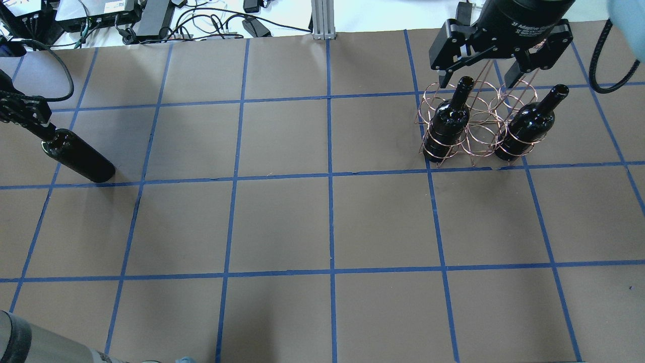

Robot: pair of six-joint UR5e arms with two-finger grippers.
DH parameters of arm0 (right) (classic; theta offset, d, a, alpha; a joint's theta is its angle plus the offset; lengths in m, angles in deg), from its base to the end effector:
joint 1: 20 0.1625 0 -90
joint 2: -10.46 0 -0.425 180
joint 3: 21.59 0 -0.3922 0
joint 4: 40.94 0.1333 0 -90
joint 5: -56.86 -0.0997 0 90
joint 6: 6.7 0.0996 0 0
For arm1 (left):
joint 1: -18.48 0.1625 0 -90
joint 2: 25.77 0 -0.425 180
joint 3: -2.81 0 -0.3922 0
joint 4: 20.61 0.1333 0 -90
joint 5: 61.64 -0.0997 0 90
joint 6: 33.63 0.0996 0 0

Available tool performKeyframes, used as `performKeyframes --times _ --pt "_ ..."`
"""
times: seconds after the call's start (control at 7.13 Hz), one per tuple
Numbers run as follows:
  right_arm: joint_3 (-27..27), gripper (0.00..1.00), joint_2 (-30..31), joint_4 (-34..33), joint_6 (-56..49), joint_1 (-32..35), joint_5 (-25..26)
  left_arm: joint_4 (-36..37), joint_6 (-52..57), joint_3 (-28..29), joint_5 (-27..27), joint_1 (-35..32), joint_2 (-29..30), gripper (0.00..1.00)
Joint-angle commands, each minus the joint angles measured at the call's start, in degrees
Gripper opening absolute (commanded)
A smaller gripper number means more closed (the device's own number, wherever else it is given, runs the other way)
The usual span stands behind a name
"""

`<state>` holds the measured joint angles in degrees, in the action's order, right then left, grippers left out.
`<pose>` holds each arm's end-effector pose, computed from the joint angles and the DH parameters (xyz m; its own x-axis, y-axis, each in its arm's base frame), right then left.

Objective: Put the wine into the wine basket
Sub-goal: 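Lift the bottle with the left gripper and swing it upright toward the table center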

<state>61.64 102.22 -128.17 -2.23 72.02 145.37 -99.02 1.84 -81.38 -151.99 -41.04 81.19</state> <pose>0.1529 -0.4789 0.5564 -0.9986 0.0398 -0.0336 0.0429 0.9943 -0.0980 0.1947 -0.5923 0.3943 -0.9962 0.0869 -0.0094 0.0870 0.9962 -0.0027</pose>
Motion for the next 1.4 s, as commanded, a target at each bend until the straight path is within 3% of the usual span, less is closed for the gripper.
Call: performKeyframes --times 0.0,0.7,0.98,1.26 --pt "0.0 1.0 0.0 -0.04 0.01 0.0 0.0 -1.65 -9.3 0.08 0.88 -5.13 -4.55 0.0" --pt "0.0 1.0 0.0 -0.04 0.01 0.0 0.0 -1.92 -39.11 -3.86 2.72 -25.86 -10.89 0.0" --pt "0.0 1.0 0.0 -0.04 0.01 0.0 0.0 -1.66 -41.17 -8.07 3.25 -32.38 -12.22 0.0" --pt "0.0 1.0 0.0 -0.04 0.01 0.0 0.0 -2.53 -41.62 -11.51 3.34 -34.51 -13.71 0.0"
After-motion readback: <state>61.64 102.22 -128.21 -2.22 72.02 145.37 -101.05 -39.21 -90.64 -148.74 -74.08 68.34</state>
